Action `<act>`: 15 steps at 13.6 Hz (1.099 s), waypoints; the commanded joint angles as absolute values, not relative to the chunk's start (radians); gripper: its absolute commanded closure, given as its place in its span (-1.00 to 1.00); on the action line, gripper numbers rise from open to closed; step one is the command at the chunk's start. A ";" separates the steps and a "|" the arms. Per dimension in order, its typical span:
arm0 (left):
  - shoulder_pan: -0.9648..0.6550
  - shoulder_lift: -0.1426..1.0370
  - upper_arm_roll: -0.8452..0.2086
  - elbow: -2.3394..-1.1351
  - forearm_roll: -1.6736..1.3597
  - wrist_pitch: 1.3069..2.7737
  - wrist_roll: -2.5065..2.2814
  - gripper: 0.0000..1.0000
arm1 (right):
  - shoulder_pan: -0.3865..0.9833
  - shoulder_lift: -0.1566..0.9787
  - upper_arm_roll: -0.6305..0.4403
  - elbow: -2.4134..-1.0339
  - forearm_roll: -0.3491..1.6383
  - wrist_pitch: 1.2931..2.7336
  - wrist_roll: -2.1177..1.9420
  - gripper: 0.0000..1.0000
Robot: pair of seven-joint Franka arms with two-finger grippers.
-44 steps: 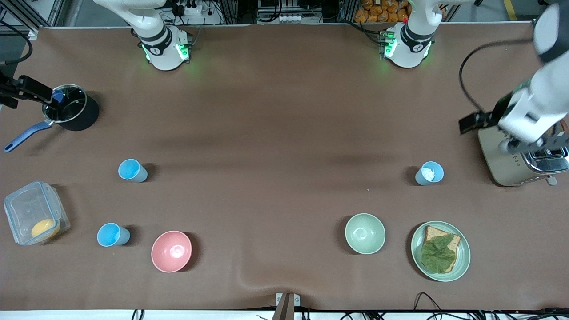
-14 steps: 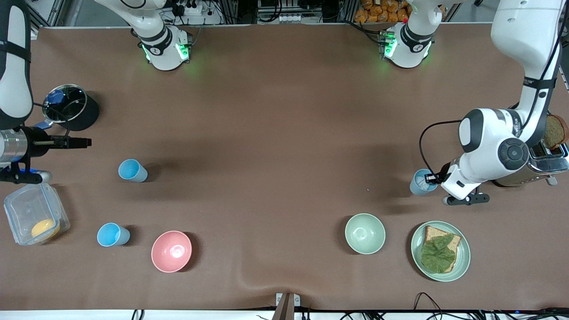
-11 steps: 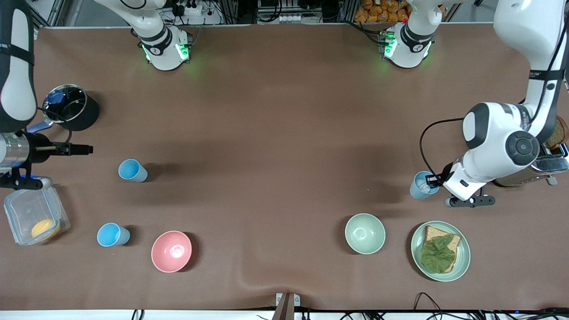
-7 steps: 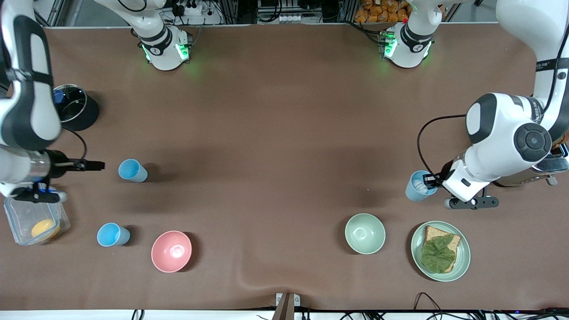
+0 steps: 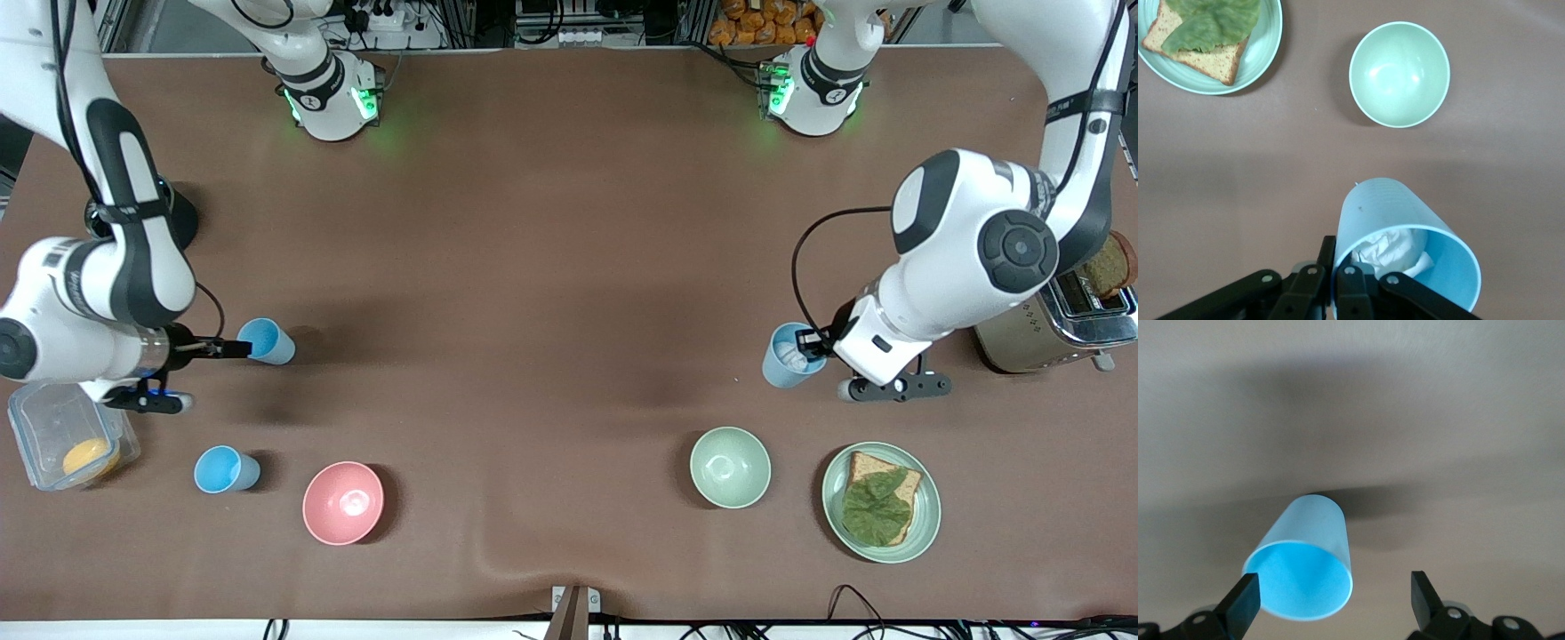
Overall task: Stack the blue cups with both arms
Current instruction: 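Grasp the blue cup with the right gripper while the left gripper holds its cup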
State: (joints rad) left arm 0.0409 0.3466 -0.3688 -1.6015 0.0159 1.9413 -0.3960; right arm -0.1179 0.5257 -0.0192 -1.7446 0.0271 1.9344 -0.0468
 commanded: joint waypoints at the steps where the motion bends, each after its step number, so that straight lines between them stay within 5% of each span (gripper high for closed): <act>1: 0.044 0.330 -0.406 -1.589 -0.002 1.908 -0.478 1.00 | -0.146 0.540 -0.008 -1.787 0.031 1.973 -0.080 -1.00; 4: 0.048 0.330 -0.426 -1.597 -0.002 1.907 -0.587 1.00 | -0.153 0.554 -0.008 -1.789 0.034 1.974 -0.081 -1.00; 5: 0.049 0.331 -0.426 -1.601 -0.002 1.907 -0.589 1.00 | -0.163 0.557 -0.006 -1.796 0.040 1.976 -0.083 -0.52; 6: 0.049 0.333 -0.426 -1.601 -0.002 1.907 -0.592 1.00 | -0.163 0.557 -0.006 -1.798 0.044 1.976 -0.089 0.40; 7: 0.049 0.333 -0.426 -1.601 0.006 1.907 -0.583 1.00 | -0.164 0.555 -0.005 -1.798 0.049 1.976 -0.089 0.86; 8: 0.051 0.333 -0.426 -1.598 0.009 1.907 -0.581 1.00 | -0.164 0.555 -0.005 -1.798 0.057 1.974 -0.089 1.00; 15: 0.057 0.330 -0.425 -1.592 0.015 1.907 -0.560 1.00 | -0.156 0.526 -0.002 -1.798 0.067 1.948 -0.095 1.00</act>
State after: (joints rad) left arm 0.0484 0.3412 -0.4210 -1.5981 0.0159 1.9201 -0.5732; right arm -0.1422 0.5572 -0.0145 -1.7886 0.0433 1.9648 -0.0721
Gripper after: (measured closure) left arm 0.965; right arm 0.956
